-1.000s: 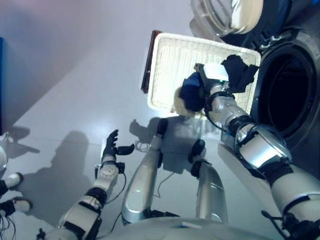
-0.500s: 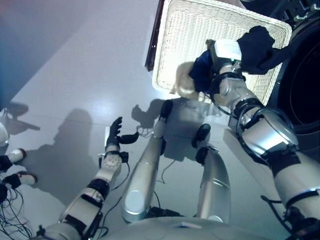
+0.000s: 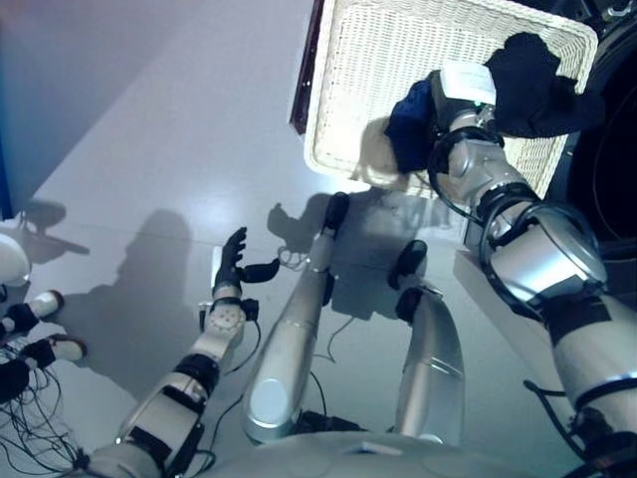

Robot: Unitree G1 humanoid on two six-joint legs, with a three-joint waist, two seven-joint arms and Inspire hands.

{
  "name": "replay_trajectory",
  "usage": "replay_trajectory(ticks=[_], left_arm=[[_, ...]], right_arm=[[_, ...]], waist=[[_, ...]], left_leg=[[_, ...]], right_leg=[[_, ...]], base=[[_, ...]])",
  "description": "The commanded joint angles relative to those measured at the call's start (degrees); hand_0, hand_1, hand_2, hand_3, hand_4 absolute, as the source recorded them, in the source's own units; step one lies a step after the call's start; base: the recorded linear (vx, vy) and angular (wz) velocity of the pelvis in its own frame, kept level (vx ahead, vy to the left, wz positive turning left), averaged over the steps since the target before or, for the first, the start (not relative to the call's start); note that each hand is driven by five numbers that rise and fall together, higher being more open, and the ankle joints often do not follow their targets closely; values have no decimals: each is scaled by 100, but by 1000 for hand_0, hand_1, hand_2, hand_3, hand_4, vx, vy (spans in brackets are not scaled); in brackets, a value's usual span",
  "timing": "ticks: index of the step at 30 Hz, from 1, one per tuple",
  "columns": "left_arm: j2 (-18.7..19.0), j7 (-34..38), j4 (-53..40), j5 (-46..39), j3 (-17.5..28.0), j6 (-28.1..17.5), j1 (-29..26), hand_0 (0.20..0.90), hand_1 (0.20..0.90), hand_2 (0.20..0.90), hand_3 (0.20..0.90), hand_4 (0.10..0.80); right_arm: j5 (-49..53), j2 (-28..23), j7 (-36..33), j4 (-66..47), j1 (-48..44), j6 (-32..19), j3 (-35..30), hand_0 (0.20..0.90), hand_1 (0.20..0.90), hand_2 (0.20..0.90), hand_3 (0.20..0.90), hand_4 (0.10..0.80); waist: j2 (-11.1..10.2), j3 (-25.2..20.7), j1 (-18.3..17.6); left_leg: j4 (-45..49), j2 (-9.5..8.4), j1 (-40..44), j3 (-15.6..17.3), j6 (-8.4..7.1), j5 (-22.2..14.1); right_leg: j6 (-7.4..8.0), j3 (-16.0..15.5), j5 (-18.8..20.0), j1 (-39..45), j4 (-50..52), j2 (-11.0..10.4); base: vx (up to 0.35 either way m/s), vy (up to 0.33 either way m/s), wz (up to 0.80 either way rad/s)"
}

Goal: Pick up the clothes and place them into the washing machine

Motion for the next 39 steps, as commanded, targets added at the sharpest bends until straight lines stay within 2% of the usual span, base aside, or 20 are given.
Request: replay_trajectory(ticks=[1, 8, 13, 21, 27, 32, 35, 39], left_arm=[[111, 238, 196, -63, 60, -47, -85, 900, 900, 900, 900, 800], [103, 238, 478, -162, 60, 5, -135, 900, 900, 900, 900, 800], [92, 230, 611, -211, 44, 24, -115, 900, 900, 900, 900, 800], [117, 347, 894, -154, 85, 34, -87, 900, 900, 900, 900, 800], [108, 474, 961, -11, 41, -30, -15, 900, 900, 900, 900, 800], [88, 483, 941, 9, 66, -67, 102, 900, 900, 900, 900, 800], [53, 465, 931, 51, 126, -89, 263, 900, 900, 900, 900, 800], [32, 382, 964, 52, 172, -76, 421, 900, 900, 900, 900, 800]], right_arm=[[114, -221, 97, 289, 19, 38, 41, 300, 300, 300, 300, 400], [276, -58, 94, 65, 18, 26, 51, 300, 300, 300, 300, 400], [349, 51, 49, 81, 1, 41, 45, 300, 300, 300, 300, 400], [680, 259, -423, -696, 167, -118, -273, 300, 300, 300, 300, 400], [1105, 305, -871, -1829, 465, -386, -775, 300, 300, 300, 300, 400], [1359, 216, -963, -2774, 814, -529, -1131, 300, 300, 300, 300, 400], [1778, 180, -1044, -3626, 1305, -744, -1669, 300, 300, 300, 300, 400], [2584, 399, -983, -3922, 1735, -1074, -2228, 300, 300, 300, 300, 400]], waist=[[378, 242, 86], [209, 242, -89], [166, 242, -164], [25, 242, -322], [-54, 123, -440], [-125, -41, -537], [-135, -197, -628], [-82, -332, -680]], left_leg=[[329, -359, -230, 408, 71, -409], [277, -305, -177, 459, 87, -406], [236, -289, -128, 476, 83, -378], [42, -219, 333, 558, 93, -337], [-76, -171, 825, 626, 130, -376], [-149, -137, 1073, 697, 163, -417], [-208, -112, 1347, 745, 201, -457], [-254, -104, 1558, 792, 240, -481]], right_leg=[[281, 320, 901, 390, -1141, -68], [294, 400, 974, 415, -1253, 2], [298, 446, 1009, 476, -1319, 44], [316, 518, 1045, 890, -1502, 115], [340, 582, 1064, 1357, -1657, 144], [353, 611, 1043, 1551, -1710, 186], [376, 630, 1002, 1790, -1741, 193], [384, 645, 968, 1937, -1739, 186]], base=[[0, 0, 0], [0, 0, 0], [0, 0, 0], [14, -6, -4], [44, -5, -14], [56, 4, -7], [65, 5, -18], [38, 6, -7]])
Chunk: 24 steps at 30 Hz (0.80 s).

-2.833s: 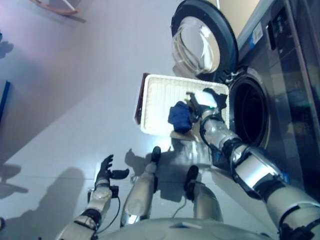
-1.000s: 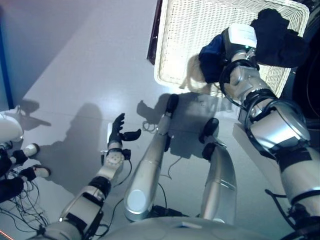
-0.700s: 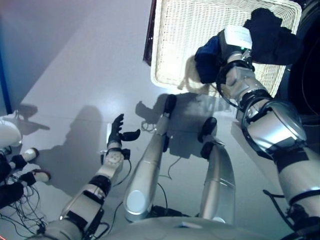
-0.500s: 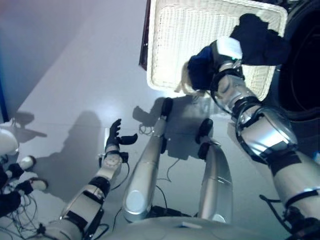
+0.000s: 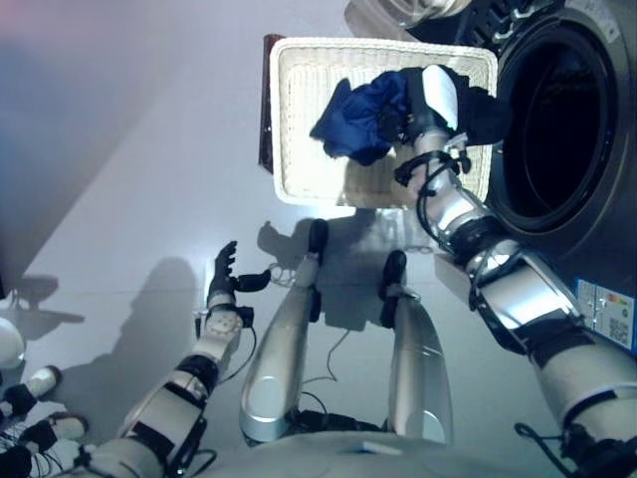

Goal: Pick up the clothes and place them into the washing machine

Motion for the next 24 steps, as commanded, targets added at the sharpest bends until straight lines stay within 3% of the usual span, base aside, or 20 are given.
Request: replay_trajectory(ticks=[1, 7, 8, 24], left_arm=[[49, 193, 238, 76, 135, -182, 477, 900, 900, 900, 900, 800], [-11, 44, 308, 54, 162, -163, 652, 900, 900, 900, 900, 800], [-52, -10, 340, 69, 135, -158, 723, 900, 900, 900, 900, 800], [-469, -277, 490, -105, -97, -165, 839, 900, 900, 900, 900, 800]], right_arm=[[703, 42, -293, -920, 79, -821, -486, 300, 300, 300, 300, 400], [2189, 484, -227, -1166, 607, -1391, -1370, 300, 300, 300, 300, 400], [2825, 687, -97, -1138, 761, -1638, -1658, 300, 300, 300, 300, 400], [6140, 1835, 743, -1234, 1170, -3236, -3241, 300, 300, 300, 300, 400]], waist=[[-13, -492, -15], [169, -650, -96], [245, -681, -121], [871, -739, -173]], left_leg=[[66, -216, -72, 236, -111, -337], [-26, -215, 113, 313, -89, -341], [-53, -236, 196, 320, -90, -356], [-61, -373, 151, 549, -30, -432]], right_leg=[[205, 112, 699, 336, -893, -37], [207, 163, 678, 435, -911, -38], [211, 171, 635, 491, -888, -62], [275, 449, 655, 268, -843, -154]], base=[[14, 13, -14], [15, 23, -10], [27, 25, -7], [0, 61, -8]])
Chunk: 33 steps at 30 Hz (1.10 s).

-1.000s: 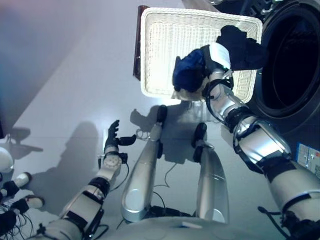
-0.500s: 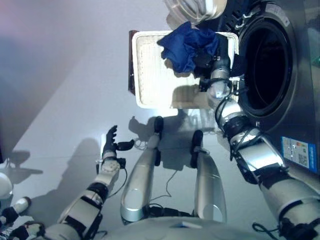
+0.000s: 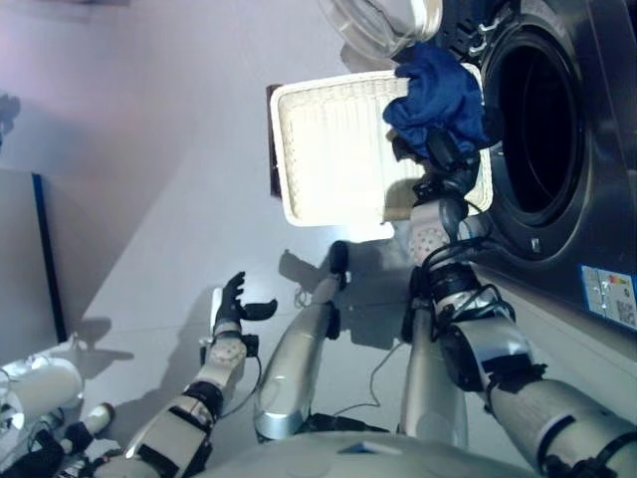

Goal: Pick up the clothes and place them into the washing machine

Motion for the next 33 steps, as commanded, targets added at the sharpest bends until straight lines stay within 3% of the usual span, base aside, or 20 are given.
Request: replay_trajectory(ticks=[1, 5, 9, 12, 13, 15, 16, 22, 28, 33], left_arm=[[-18, 38, 332, -128, -141, -166, 163, 900, 900, 900, 900, 800], [-120, 31, 386, -266, -157, -185, 80, 900, 900, 900, 900, 800], [-133, 3, 406, -396, -229, -222, -68, 900, 900, 900, 900, 800], [-120, 10, 420, -455, -257, -225, -198, 900, 900, 900, 900, 800], [-88, 20, 398, -462, -244, -213, -271, 900, 900, 900, 900, 800], [-57, 25, 373, -469, -246, -214, -315, 900, 900, 900, 900, 800], [-35, 25, 361, -462, -245, -221, -340, 900, 900, 900, 900, 800], [49, 6, 282, -474, -279, -294, -264, 900, 900, 900, 900, 800], [207, 37, 151, -394, -242, -378, -109, 900, 900, 900, 900, 800], [252, 127, 64, -233, -199, -494, -96, 900, 900, 900, 900, 800]], right_arm=[[402, 160, 442, -887, -158, -881, -303, 300, 300, 300, 300, 400], [800, 131, 507, -685, -508, -1083, -616, 300, 300, 300, 300, 400], [1150, -52, 504, -507, -952, -1368, -892, 300, 300, 300, 300, 400], [1205, -258, 359, -328, -1346, -1535, -1028, 300, 300, 300, 300, 400], [1261, -374, 327, -309, -1444, -1619, -1080, 300, 300, 300, 300, 400], [1336, -444, 360, -236, -1575, -1659, -1091, 300, 300, 300, 300, 400], [1406, -543, 360, -161, -1654, -1673, -1135, 300, 300, 300, 300, 400], [1830, -1095, 390, 321, -2282, -1719, -1250, 300, 300, 300, 300, 400], [2183, -2314, 490, 1004, -3052, -1587, -1154, 300, 300, 300, 300, 400], [1745, -3581, 185, 1492, -3408, -1283, -679, 300, 300, 300, 300, 400]], waist=[[75, -465, -42], [42, -233, -48], [51, -119, -31], [24, -46, -48], [-40, 17, -70], [-28, 50, -67], [-48, -2, -53], [-2, -224, 117], [80, -464, 369], [303, -754, 576]], left_leg=[[227, -351, -304, 135, -20, -371], [795, -403, -605, 259, 103, -653], [1057, -434, -1051, 252, 128, -686], [1598, -398, -1552, 204, 163, -800], [2030, -402, -1811, 119, 146, -1021], [2239, -353, -2075, 135, 173, -974], [2388, -372, -2158, 74, 141, -1169], [2581, -338, -2496, 8, 114, -1300], [2684, -416, -2648, -46, 102, -1357], [2345, -681, -2513, -100, 50, -1229]], right_leg=[[211, 52, 647, 140, -808, -136], [227, 226, 592, -200, -413, -146], [170, 306, 535, -615, -72, -79], [67, 369, 437, -1035, 318, 17], [8, 394, 267, -1193, 560, 84], [-36, 364, 350, -1474, 777, 119], [-36, 397, 177, -1534, 888, 131], [-76, 422, 38, -1901, 1138, 130], [-102, 494, -157, -2068, 1381, 106], [-118, 615, -387, -2089, 1573, -124]], base=[[-32, 71, -9], [-51, 74, -21], [-88, 6, -19], [-77, -46, 5], [-116, -83, 3], [-68, -63, 3], [52, -51, 3], [27, -5, -3], [40, -4, 4], [75, 31, 31]])
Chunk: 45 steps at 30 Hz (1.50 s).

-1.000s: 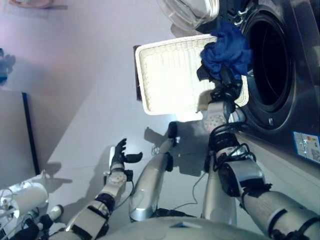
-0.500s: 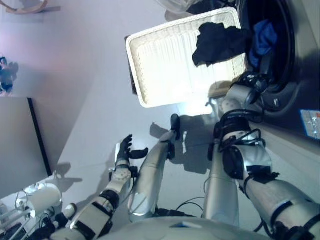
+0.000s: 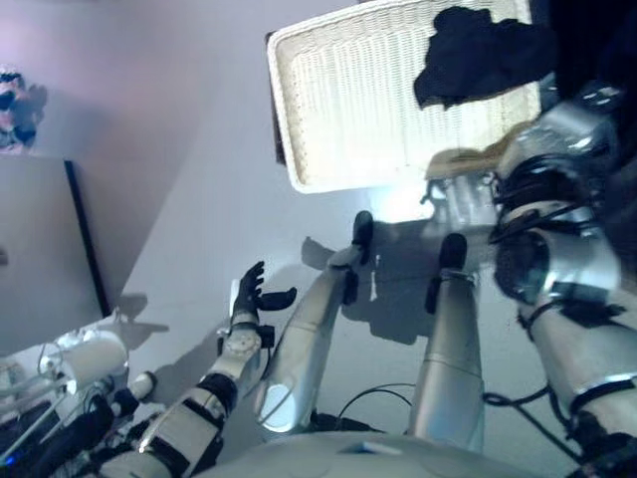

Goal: Pick up the clothes and place them into the washing machine

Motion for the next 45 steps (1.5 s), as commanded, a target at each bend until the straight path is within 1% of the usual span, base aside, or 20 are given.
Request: replay_trajectory(ticks=[1, 5, 8, 9, 12, 13, 14, 15, 16, 17, 19, 22, 25, 29, 30, 33, 34, 37, 40, 45], left_arm=[[339, 238, 226, 175, 46, -303, 182, 900, 900, 900, 900, 800], [303, 237, 8, 293, 38, -388, 403, 900, 900, 900, 900, 800], [253, 243, -20, 336, -3, -376, 509, 900, 900, 900, 900, 800], [262, 211, -3, 381, -4, -355, 565, 900, 900, 900, 900, 800], [217, 259, 25, 406, 35, -330, 570, 900, 900, 900, 900, 800], [197, 263, 17, 405, 43, -335, 569, 900, 900, 900, 900, 800], [190, 269, -6, 403, 35, -338, 552, 900, 900, 900, 900, 800], [183, 264, -29, 399, 13, -343, 570, 900, 900, 900, 900, 800], [203, 283, -54, 409, 27, -349, 576, 900, 900, 900, 900, 800], [195, 319, -95, 445, 28, -365, 573, 900, 900, 900, 900, 800], [219, 385, -178, 532, 52, -368, 597, 900, 900, 900, 900, 800], [223, 511, -297, 628, 102, -391, 616, 900, 900, 900, 900, 800], [213, 555, -344, 587, 153, -406, 638, 900, 900, 900, 900, 800], [202, 552, -315, 530, 164, -403, 601, 900, 900, 900, 900, 800], [182, 541, -303, 516, 152, -399, 576, 900, 900, 900, 900, 800], [116, 475, -176, 421, 133, -349, 520, 900, 900, 900, 900, 800], [90, 431, -141, 390, 110, -337, 510, 900, 900, 900, 900, 800], [83, 308, -56, 239, 142, -303, 505, 900, 900, 900, 900, 800], [65, 203, 74, 174, 146, -286, 504, 900, 900, 900, 900, 800], [56, 31, 191, 203, 195, -232, 563, 900, 900, 900, 900, 800]], right_arm=[[-833, -1173, 67, -50, -495, 95, 864, 300, 300, 300, 300, 400], [-1311, -2133, -63, 100, -878, 364, 1420, 300, 300, 300, 300, 400], [-1483, -2368, -146, 69, -976, 411, 1611, 300, 300, 300, 300, 400], [-1763, -2490, -259, 144, -994, 516, 1799, 300, 300, 300, 300, 400], [-2120, -2537, -430, 206, -984, 645, 1965, 300, 300, 300, 300, 400], [-2204, -2506, -511, 204, -954, 671, 1949, 333, 333, 333, 333, 422], [-2273, -2479, -615, 243, -922, 674, 1930, 900, 900, 900, 900, 800], [-2386, -2477, -733, 267, -925, 704, 1912, 900, 900, 900, 900, 800], [-2768, -2553, -993, 338, -936, 795, 1981, 900, 900, 900, 900, 800], [-3056, -2567, -1255, 291, -964, 829, 2026, 900, 900, 900, 900, 800], [-3831, -2665, -1709, 318, -942, 1206, 2224, 900, 900, 900, 900, 800], [-4003, -2565, -1803, 124, -857, 1282, 2277, 900, 900, 900, 900, 800], [-3803, -2431, -1748, 5, -721, 1178, 2125, 900, 900, 900, 900, 800], [-3498, -2229, -1589, -33, -634, 1041, 1974, 900, 900, 900, 900, 800], [-3239, -2116, -1479, -59, -594, 913, 1871, 900, 900, 900, 900, 800], [-2099, -1689, -810, -166, -442, 571, 1477, 900, 900, 900, 900, 800], [-1749, -1470, -628, -261, -361, 423, 1301, 900, 900, 900, 900, 800], [-1023, -964, -152, -304, -147, 295, 951, 900, 900, 900, 900, 800], [-741, -526, 144, -309, 41, 323, 820, 900, 900, 900, 900, 800], [-726, 59, 523, -295, 682, 517, 713, 900, 900, 900, 900, 800]], waist=[[298, -785, 222], [540, -1109, 473], [622, -1226, 539], [633, -1296, 572], [668, -1324, 577], [682, -1331, 578], [697, -1335, 584], [707, -1349, 592], [699, -1367, 594], [753, -1340, 609], [745, -1340, 605], [760, -1302, 575], [750, -1304, 560], [729, -1293, 551], [730, -1283, 548], [717, -1256, 536], [724, -1241, 517], [732, -1216, 496], [717, -1207, 504], [556, -1207, 446]], left_leg=[[121, -275, -170, 59, 16, -619], [-195, -468, -40, 51, -46, -503], [-303, -519, -12, 51, -56, -459], [-371, -550, 22, 66, -55, -461], [-456, -582, 56, 82, -43, -451], [-487, -580, 74, 105, -36, -456], [-519, -576, 83, 114, -26, -454], [-543, -578, 86, 111, -16, -446], [-581, -581, 98, 110, -11, -440], [-642, -552, 64, 151, 23, -303], [-709, -540, 94, 157, 28, -271], [-786, -548, 157, 166, 28, -257], [-846, -561, 219, 163, 26, -238], [-936, -544, 275, 137, 22, -182], [-965, -538, 292, 122, 27, -180], [-1026, -529, 363, 122, 8, -133], [-1040, -537, 381, 111, 16, -141], [-1046, -552, 476, 115, -10, -118], [-1111, -531, 635, 105, 6, -125], [-1185, -460, 994, 69, 6, -149]], right_leg=[[-149, 2, -70, 204, -321, -34], [-123, 59, -201, 177, -264, -279], [-117, 68, -224, 178, -307, -329], [-103, 87, -230, 197, -363, -373], [-87, 100, -193, 236, -471, -390], [-78, 99, -169, 250, -529, -414], [-68, 99, -150, 252, -568, -425], [-62, 105, -131, 255, -597, -428], [-53, 111, -113, 263, -630, -430], [-60, 83, 36, 216, -690, -421], [-56, 65, 76, 274, -776, -427], [-46, 62, 100, 352, -852, -419], [-42, 61, 137, 390, -904, -407], [-44, 75, 201, 451, -996, -354], [-44, 81, 205, 471, -1015, -340], [-44, 100, 233, 525, -1074, -285], [-38, 117, 231, 568, -1110, -262], [-30, 108, 279, 722, -1188, -241], [-17, 88, 316, 908, -1292, -214], [-5, -38, 388, 1436, -1608, -169]], base=[[100, 80, 43], [128, 67, 43], [133, 53, 25], [135, 54, 4], [128, 51, 3], [136, 67, 1], [90, 47, 1], [85, 49, -2], [-29, 63, -5], [-38, 58, -6], [0, 27, -4], [42, 16, -9], [39, 16, -8], [8, 4, -2], [0, 0, 0], [12, 2, -3], [11, 6, -5], [12, 8, -9], [5, -8, -8], [12, -36, -5]])
